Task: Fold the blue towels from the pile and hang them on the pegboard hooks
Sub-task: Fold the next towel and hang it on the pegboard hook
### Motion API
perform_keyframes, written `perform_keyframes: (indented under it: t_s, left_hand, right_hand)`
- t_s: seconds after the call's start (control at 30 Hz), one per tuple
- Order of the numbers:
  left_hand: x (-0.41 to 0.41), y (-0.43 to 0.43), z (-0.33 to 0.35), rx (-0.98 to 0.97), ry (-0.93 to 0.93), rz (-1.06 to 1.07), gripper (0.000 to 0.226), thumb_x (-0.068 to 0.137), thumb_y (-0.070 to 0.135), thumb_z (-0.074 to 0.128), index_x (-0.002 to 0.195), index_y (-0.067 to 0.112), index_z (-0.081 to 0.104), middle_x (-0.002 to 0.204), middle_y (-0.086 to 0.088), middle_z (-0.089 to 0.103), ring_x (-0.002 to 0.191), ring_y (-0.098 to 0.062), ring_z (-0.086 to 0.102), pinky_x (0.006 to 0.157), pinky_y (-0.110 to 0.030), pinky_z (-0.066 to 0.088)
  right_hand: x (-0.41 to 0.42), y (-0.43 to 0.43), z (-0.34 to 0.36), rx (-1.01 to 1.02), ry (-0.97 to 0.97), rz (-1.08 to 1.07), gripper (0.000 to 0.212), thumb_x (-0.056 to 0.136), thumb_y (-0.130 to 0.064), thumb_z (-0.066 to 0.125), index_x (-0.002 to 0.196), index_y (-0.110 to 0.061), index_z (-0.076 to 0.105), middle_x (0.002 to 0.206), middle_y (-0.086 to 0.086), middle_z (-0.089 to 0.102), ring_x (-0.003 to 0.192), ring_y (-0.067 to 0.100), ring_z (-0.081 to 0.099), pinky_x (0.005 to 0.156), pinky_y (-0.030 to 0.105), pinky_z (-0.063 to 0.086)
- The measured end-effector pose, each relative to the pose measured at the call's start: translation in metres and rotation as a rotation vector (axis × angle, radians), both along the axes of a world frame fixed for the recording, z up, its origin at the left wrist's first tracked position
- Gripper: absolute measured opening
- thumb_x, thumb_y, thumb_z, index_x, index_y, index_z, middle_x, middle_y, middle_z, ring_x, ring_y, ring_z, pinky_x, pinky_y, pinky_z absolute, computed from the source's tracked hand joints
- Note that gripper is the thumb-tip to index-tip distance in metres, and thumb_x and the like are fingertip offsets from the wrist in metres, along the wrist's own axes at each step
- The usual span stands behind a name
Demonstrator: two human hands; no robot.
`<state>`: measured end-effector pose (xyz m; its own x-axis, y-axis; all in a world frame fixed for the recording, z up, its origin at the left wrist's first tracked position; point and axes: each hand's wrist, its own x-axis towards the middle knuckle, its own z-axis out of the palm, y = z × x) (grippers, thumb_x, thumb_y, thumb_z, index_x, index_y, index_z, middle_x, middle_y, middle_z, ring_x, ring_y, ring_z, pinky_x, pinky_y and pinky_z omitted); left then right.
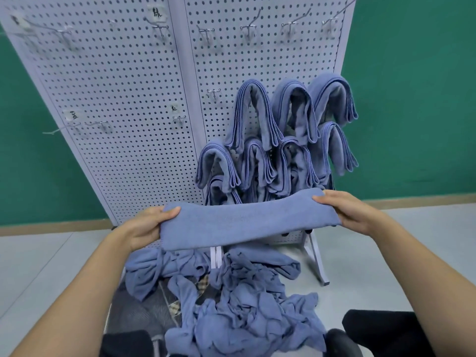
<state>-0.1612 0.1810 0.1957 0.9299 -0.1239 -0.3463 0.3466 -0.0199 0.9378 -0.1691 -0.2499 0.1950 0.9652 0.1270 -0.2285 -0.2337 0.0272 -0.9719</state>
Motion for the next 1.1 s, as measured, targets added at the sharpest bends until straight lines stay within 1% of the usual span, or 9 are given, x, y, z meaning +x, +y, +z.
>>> perform_keyframes:
  t_s: [0.17, 0.27, 0.37, 0.47, 0.6, 0.73, 0.9, 1.0, 1.1]
  left_hand:
    - [-0.001, 0.009, 0.0, 0.101, -0.141, -0.039, 0.034, 0.082, 0.028, 0.061, 0.112, 0.013, 0.063, 0.107, -0.007, 0.072, 0.093, -0.018, 0.07, 0.07, -0.028, 0.057]
    - [-0.003, 0.015, 0.006, -0.04, -0.25, 0.013, 0.025, 0.094, 0.008, 0.05, 0.115, 0.015, 0.06, 0.103, -0.003, 0.073, 0.088, -0.013, 0.071, 0.067, -0.023, 0.058]
    - [-0.004, 0.016, 0.009, -0.069, -0.3, 0.041, 0.035, 0.095, -0.01, 0.039, 0.1, 0.013, 0.065, 0.088, -0.002, 0.074, 0.075, -0.01, 0.07, 0.063, -0.019, 0.057]
    - [-0.005, 0.015, 0.009, -0.044, -0.311, 0.04, 0.057, 0.096, -0.011, 0.033, 0.067, 0.018, 0.074, 0.079, -0.005, 0.072, 0.065, -0.012, 0.067, 0.053, -0.019, 0.054]
    - [-0.009, 0.012, 0.014, -0.095, -0.318, 0.013, 0.059, 0.097, -0.007, 0.031, 0.069, 0.016, 0.076, 0.089, -0.006, 0.073, 0.077, -0.015, 0.069, 0.066, -0.025, 0.057]
    - [-0.011, 0.012, 0.015, -0.139, -0.291, 0.008, 0.05, 0.094, 0.009, 0.027, 0.076, 0.008, 0.074, 0.1, -0.008, 0.071, 0.094, -0.024, 0.061, 0.083, -0.038, 0.045]
    - [-0.011, -0.016, 0.015, 0.155, -0.313, 0.259, 0.038, 0.088, 0.038, 0.062, 0.063, 0.012, 0.054, 0.065, 0.0, 0.057, 0.063, -0.016, 0.05, 0.058, -0.026, 0.039]
    - [-0.007, -0.025, 0.01, 0.157, -0.337, 0.294, 0.043, 0.073, 0.027, 0.08, 0.061, 0.017, 0.04, 0.055, 0.003, 0.04, 0.056, -0.014, 0.042, 0.05, -0.024, 0.032]
    - [-0.006, -0.031, 0.011, 0.18, -0.336, 0.301, 0.043, 0.076, 0.006, 0.077, 0.066, 0.016, 0.037, 0.054, 0.005, 0.043, 0.041, -0.002, 0.048, 0.039, -0.016, 0.036]
  right_hand:
    - [-0.002, -0.003, -0.005, 0.027, -0.062, 0.033, 0.018, 0.089, -0.006, 0.058, 0.107, -0.006, 0.061, 0.1, 0.007, 0.069, 0.079, 0.011, 0.069, 0.066, 0.022, 0.057]
    - [0.0, -0.008, 0.0, 0.068, -0.143, 0.0, 0.042, 0.066, -0.016, 0.076, 0.107, -0.012, 0.065, 0.103, 0.014, 0.065, 0.077, 0.023, 0.064, 0.066, 0.027, 0.056]
    - [0.003, -0.016, -0.007, 0.035, -0.168, -0.001, 0.054, 0.057, -0.026, 0.088, 0.106, -0.015, 0.069, 0.1, 0.02, 0.056, 0.082, 0.028, 0.041, 0.065, 0.035, 0.04]
    - [-0.003, -0.009, -0.001, 0.075, -0.195, -0.074, 0.011, 0.085, -0.002, 0.063, 0.088, -0.011, 0.068, 0.078, 0.011, 0.068, 0.063, 0.025, 0.057, 0.058, 0.029, 0.053]
    - [-0.004, -0.005, 0.001, 0.04, -0.209, -0.081, 0.04, 0.093, 0.01, 0.041, 0.078, -0.015, 0.067, 0.082, 0.014, 0.054, 0.065, 0.021, 0.05, 0.062, 0.027, 0.052]
    - [-0.007, 0.0, 0.009, 0.024, -0.2, -0.115, 0.03, 0.095, -0.003, 0.038, 0.079, -0.015, 0.06, 0.085, 0.008, 0.056, 0.071, 0.02, 0.053, 0.067, 0.031, 0.047]
    - [-0.01, 0.02, 0.013, -0.187, -0.236, -0.128, 0.018, 0.094, -0.023, 0.057, 0.079, -0.022, 0.047, 0.077, 0.0, 0.049, 0.064, 0.014, 0.048, 0.058, 0.03, 0.035]
    - [-0.01, 0.028, 0.015, -0.221, -0.293, -0.16, 0.022, 0.09, -0.01, 0.063, 0.084, -0.021, 0.045, 0.079, 0.001, 0.057, 0.057, 0.011, 0.053, 0.048, 0.025, 0.035]
    - [-0.012, 0.028, 0.019, -0.171, -0.318, -0.222, 0.024, 0.088, 0.0, 0.062, 0.085, -0.019, 0.048, 0.084, 0.007, 0.059, 0.059, 0.014, 0.058, 0.043, 0.019, 0.043]
